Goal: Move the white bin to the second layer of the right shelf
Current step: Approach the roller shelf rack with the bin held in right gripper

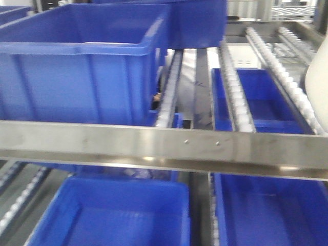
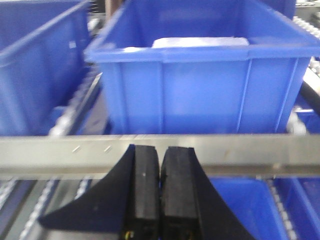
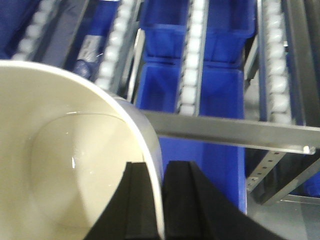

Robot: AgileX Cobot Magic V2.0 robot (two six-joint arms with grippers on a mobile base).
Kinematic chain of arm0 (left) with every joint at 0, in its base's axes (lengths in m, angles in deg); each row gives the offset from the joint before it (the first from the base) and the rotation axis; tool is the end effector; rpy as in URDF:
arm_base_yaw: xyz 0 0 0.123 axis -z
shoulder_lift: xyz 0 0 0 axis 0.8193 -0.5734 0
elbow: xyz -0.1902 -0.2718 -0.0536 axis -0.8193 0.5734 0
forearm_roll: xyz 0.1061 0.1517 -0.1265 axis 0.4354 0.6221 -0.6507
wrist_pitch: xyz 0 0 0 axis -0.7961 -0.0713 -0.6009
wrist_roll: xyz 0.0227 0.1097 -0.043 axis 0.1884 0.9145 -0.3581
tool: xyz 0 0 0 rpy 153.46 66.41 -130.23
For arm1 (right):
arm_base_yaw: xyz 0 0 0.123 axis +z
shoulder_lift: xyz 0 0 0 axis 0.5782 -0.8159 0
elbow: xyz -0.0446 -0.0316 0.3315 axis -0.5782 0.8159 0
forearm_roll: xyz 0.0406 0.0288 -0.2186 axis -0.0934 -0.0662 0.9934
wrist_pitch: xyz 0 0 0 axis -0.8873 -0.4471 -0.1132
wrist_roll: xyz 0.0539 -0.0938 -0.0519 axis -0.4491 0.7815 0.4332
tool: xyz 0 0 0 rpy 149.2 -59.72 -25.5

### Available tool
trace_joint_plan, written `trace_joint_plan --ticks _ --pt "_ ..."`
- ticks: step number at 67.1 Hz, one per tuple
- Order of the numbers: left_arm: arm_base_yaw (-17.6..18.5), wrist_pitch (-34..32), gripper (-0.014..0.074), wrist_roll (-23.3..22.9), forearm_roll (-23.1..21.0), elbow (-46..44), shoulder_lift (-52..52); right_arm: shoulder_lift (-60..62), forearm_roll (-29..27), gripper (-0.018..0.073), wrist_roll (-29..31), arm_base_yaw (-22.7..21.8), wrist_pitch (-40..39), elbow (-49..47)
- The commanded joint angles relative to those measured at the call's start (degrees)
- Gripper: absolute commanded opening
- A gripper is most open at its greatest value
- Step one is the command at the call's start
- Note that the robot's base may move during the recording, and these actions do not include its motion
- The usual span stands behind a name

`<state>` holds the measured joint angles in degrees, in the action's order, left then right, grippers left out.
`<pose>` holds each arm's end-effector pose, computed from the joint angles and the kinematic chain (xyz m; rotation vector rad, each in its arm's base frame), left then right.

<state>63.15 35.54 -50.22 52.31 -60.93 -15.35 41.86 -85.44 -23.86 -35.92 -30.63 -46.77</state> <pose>0.0056 -0.0008 0.1971 0.1272 1.6133 -0.0978 0.0624 0.0041 0.3193 0.0463 2.0809 0.0692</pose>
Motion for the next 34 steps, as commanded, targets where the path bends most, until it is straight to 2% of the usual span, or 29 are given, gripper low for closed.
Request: trace_joint_plan --ticks 1,34 --pt "0.19 -4.82 0.0085 -0.17 0.0 2.11 0.87 -0.2 -0.23 0.0085 0.0 -0.33 -5.05 -1.88" --pt "0.19 -4.82 0.0085 -0.17 0.0 2.11 0.87 -0.2 -0.23 0.0085 0.0 -0.33 -5.05 -1.88"
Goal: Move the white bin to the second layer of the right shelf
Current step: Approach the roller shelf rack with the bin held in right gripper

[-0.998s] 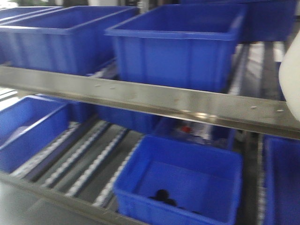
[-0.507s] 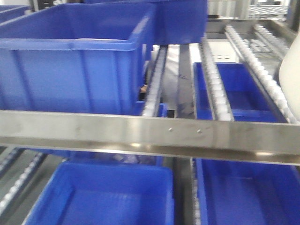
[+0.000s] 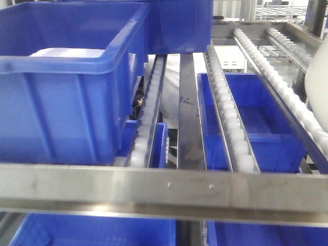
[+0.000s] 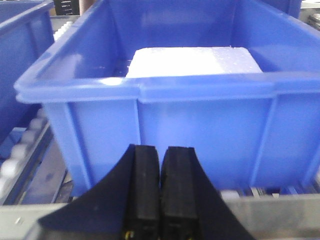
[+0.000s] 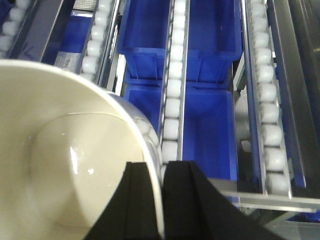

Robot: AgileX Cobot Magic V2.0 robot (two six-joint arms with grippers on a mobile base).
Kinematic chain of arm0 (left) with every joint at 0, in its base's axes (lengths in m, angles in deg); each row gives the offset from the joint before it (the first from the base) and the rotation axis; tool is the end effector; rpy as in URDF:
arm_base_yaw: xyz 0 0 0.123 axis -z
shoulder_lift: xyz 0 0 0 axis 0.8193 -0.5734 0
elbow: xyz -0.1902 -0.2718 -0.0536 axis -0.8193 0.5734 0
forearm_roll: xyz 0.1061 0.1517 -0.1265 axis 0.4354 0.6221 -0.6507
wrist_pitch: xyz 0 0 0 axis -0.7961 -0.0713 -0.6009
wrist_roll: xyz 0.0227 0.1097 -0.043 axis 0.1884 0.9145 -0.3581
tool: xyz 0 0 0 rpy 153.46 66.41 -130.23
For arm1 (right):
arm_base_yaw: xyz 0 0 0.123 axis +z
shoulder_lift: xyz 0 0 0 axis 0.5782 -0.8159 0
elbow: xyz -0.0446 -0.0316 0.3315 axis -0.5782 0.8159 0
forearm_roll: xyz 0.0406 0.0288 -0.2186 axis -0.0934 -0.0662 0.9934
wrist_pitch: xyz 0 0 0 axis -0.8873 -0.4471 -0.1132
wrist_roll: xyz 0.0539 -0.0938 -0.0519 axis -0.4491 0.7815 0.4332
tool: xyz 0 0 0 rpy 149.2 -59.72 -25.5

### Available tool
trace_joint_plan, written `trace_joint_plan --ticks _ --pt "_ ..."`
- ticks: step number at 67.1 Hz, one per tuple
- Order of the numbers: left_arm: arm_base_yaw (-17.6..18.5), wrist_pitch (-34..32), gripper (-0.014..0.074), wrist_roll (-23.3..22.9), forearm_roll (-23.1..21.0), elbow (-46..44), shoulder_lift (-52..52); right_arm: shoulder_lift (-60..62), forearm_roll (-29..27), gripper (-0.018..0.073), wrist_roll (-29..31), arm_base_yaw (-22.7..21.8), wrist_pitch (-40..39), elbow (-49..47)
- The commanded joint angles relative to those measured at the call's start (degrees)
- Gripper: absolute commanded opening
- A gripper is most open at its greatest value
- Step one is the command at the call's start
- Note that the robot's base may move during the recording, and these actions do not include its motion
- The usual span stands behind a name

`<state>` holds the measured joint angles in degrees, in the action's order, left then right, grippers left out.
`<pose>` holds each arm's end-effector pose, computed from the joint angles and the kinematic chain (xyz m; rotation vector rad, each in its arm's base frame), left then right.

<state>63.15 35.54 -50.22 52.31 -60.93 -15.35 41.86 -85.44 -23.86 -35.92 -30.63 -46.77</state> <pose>0.0056 -0.0008 0.1971 0.1272 1.6133 -0.0978 0.0624 0.0041 0.3193 0.0463 2.0809 0.0692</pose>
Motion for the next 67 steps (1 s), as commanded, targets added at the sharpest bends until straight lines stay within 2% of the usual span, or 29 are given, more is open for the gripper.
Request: trace_joint_plan --ticks 1,67 --pt "0.19 -4.82 0.0085 -0.17 0.0 2.11 0.87 -0.2 -0.23 0.0085 0.0 -0.33 -5.05 -1.88" --pt "0.19 -4.82 0.0085 -0.17 0.0 2.11 0.87 -0.2 -0.23 0.0085 0.0 -0.33 -5.05 -1.88"
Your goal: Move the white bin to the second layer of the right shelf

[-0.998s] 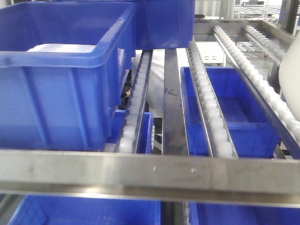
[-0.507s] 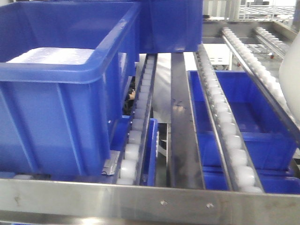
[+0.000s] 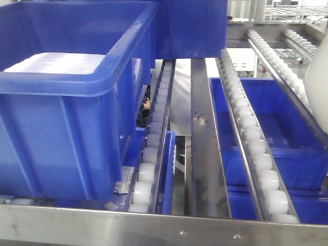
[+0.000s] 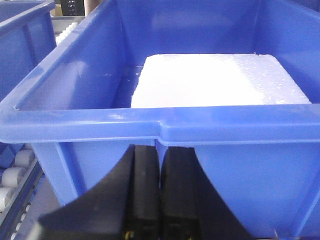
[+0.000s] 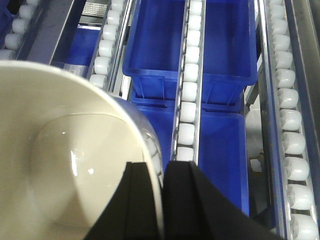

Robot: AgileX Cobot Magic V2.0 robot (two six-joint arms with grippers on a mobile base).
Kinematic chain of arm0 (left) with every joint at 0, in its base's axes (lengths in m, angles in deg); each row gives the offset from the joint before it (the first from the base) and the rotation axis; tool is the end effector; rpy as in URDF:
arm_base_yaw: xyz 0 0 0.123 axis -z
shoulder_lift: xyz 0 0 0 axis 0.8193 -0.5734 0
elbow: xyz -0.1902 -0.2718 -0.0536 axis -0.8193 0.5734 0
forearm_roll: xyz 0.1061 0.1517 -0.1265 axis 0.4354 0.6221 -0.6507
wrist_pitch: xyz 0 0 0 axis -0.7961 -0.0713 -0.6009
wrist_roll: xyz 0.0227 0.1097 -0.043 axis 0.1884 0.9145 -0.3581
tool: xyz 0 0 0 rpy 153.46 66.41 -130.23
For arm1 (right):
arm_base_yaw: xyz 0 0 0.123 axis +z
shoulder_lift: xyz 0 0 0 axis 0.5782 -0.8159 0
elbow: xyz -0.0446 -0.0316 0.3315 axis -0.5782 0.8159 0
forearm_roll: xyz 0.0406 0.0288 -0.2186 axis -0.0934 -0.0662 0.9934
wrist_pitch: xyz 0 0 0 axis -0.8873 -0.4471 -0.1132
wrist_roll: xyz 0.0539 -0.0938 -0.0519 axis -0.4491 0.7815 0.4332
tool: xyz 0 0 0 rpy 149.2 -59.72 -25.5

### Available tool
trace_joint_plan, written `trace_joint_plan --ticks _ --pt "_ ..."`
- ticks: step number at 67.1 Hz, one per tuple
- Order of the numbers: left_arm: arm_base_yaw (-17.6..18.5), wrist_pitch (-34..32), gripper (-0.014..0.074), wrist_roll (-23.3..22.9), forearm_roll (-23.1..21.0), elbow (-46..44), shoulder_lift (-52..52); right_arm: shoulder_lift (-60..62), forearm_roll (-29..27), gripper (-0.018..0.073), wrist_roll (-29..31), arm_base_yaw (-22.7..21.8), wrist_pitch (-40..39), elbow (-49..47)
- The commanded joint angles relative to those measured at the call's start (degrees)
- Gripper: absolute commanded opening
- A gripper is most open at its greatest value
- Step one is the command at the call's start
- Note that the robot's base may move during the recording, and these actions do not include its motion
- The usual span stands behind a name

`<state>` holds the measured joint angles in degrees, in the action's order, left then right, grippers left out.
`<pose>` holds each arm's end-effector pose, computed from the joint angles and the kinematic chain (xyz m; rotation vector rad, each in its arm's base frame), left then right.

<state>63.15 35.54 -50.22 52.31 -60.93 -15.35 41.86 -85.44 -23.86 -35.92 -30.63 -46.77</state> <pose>0.0056 -0.0008 0.1971 0.1272 1.6133 -0.0978 0.0624 0.0041 0.3193 0.0463 2.0809 0.0692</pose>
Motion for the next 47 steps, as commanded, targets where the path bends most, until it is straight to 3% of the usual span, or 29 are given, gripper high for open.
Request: trace_joint_plan --ticks 1,32,47 --pt "0.19 -4.82 0.0085 -0.17 0.0 2.11 0.87 -0.2 -0.23 0.0085 0.0 -0.33 -5.05 -1.88" --pt "0.19 -4.82 0.0085 -0.17 0.0 2.11 0.87 -0.3 -0.17 0.0085 0.0 -0.33 -5.76 -1.8" --pt "0.19 -4.82 0.0085 -0.17 0.0 2.11 0.87 -3.86 5.32 0.0085 -0.35 -0.33 -6.38 -1.8"
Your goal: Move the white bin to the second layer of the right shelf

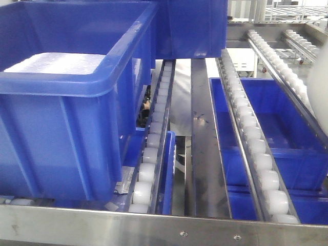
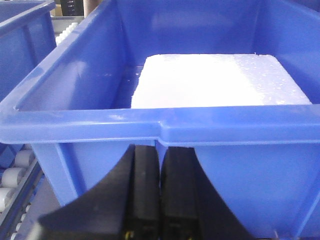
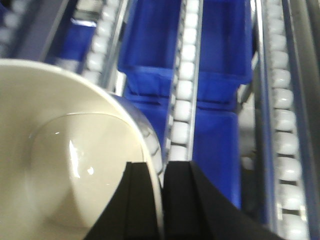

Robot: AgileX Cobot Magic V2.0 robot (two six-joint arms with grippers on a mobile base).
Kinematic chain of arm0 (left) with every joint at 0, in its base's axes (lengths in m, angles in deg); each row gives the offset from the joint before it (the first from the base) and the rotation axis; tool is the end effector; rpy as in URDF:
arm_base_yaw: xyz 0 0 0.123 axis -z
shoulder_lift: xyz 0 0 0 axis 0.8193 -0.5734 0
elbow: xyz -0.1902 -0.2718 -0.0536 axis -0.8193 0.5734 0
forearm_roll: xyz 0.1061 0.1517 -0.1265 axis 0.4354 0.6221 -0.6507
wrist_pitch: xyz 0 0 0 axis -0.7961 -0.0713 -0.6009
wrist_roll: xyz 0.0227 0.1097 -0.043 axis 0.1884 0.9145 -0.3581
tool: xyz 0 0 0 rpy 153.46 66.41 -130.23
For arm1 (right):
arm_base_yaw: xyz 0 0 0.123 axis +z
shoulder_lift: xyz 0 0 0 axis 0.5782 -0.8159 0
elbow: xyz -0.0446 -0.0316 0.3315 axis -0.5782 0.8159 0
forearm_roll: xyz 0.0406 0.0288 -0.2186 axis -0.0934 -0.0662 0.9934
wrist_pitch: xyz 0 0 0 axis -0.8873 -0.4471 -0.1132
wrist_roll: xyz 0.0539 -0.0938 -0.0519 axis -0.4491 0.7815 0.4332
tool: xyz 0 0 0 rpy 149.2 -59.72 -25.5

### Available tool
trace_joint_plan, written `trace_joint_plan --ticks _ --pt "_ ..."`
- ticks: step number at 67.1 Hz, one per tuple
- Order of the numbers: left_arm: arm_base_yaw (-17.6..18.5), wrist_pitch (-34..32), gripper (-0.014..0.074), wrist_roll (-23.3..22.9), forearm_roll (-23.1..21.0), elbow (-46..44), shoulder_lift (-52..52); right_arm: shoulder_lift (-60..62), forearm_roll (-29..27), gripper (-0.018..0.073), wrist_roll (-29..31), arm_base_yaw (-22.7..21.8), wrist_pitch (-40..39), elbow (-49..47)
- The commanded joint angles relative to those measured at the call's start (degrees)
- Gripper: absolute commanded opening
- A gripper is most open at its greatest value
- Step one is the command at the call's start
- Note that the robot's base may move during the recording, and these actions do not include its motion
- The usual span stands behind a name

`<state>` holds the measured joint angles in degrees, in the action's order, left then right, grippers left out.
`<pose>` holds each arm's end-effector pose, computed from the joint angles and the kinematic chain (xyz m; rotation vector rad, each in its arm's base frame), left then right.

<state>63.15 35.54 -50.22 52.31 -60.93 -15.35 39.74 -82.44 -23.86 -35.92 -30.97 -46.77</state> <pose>0.0056 -0.0008 0.1971 0.1272 1.6133 -0.0978 0.0700 0.0004 0.3173 0.0200 2.1131 0.0121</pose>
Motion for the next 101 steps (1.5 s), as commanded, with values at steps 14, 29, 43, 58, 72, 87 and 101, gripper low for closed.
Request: trace_joint_plan --ticks 14,29,43,58,72,87,101 --pt "0.19 -4.82 0.0085 -0.17 0.0 2.11 0.87 -9.26 1.65 0.0085 -1.65 -0.33 -7.41 -1.71" --pt "0.19 -4.82 0.0085 -0.17 0.0 2.11 0.87 -19.87 -2.93 0.0085 -1.65 -0.33 -14.78 -1.71" --pt "0.19 -4.82 0.0085 -0.17 0.0 2.11 0.87 -28.5 -5.05 0.0085 -1.65 -0.33 -16.66 -1.71" --pt "0.19 -4.82 0.0085 -0.17 0.0 2.11 0.87 -33.65 -5.64 0.0087 -1.65 -0.33 -17.21 -1.71" --pt "0.19 -4.82 0.0085 -0.17 0.0 2.11 0.87 -33.65 -5.59 0.0088 -1.65 -0.33 -18.93 -1.84" --pt "0.19 -4.82 0.0085 -0.17 0.0 2.11 0.87 -33.59 -5.59 0.0295 -1.65 -0.33 -18.87 -1.84" --pt "0.19 -4.82 0.0085 -0.17 0.0 2.11 0.87 -33.46 -5.59 0.0432 -1.65 -0.33 -17.12 -1.9"
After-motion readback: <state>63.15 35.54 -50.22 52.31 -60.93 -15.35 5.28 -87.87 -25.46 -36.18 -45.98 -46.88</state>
